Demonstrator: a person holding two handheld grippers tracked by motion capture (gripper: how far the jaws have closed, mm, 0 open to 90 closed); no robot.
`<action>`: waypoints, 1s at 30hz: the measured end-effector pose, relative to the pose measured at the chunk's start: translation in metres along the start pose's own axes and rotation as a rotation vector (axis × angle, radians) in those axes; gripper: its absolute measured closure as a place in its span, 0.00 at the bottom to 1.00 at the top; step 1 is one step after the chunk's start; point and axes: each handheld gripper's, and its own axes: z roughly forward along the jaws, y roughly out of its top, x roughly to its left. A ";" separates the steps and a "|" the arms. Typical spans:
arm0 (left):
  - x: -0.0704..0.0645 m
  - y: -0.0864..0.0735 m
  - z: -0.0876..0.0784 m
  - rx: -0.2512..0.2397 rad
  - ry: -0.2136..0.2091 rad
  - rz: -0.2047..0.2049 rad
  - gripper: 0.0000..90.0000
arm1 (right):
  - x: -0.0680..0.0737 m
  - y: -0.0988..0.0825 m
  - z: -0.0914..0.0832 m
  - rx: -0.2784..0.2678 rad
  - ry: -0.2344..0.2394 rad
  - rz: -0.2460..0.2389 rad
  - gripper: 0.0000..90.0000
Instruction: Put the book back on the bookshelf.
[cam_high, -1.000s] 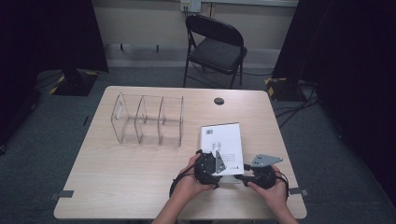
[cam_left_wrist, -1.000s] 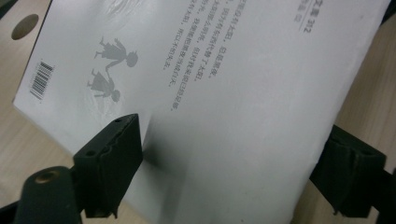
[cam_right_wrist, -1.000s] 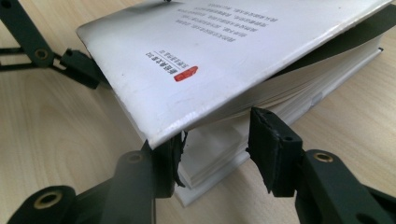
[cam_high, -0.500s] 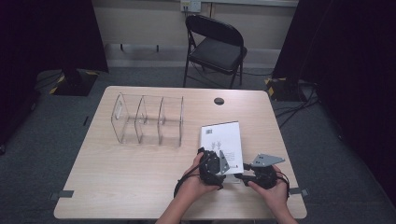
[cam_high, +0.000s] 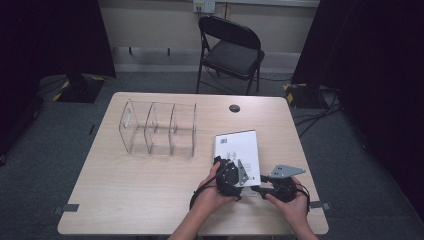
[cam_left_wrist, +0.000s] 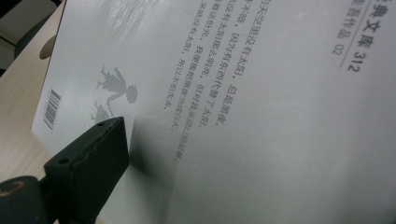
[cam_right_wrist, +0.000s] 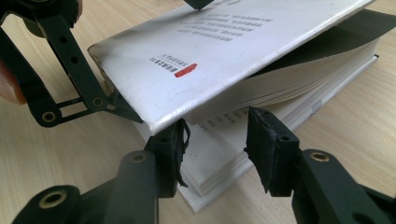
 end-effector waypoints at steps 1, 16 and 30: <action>-0.001 -0.001 0.001 -0.011 0.001 -0.005 0.06 | 0.000 0.000 0.000 0.000 0.000 0.000 0.63; -0.011 0.000 -0.011 -0.024 0.043 0.143 0.31 | -0.001 0.000 0.001 -0.001 0.008 -0.010 0.57; -0.001 0.012 -0.023 0.052 -0.003 0.134 0.40 | -0.005 -0.010 0.005 0.019 0.015 -0.039 0.43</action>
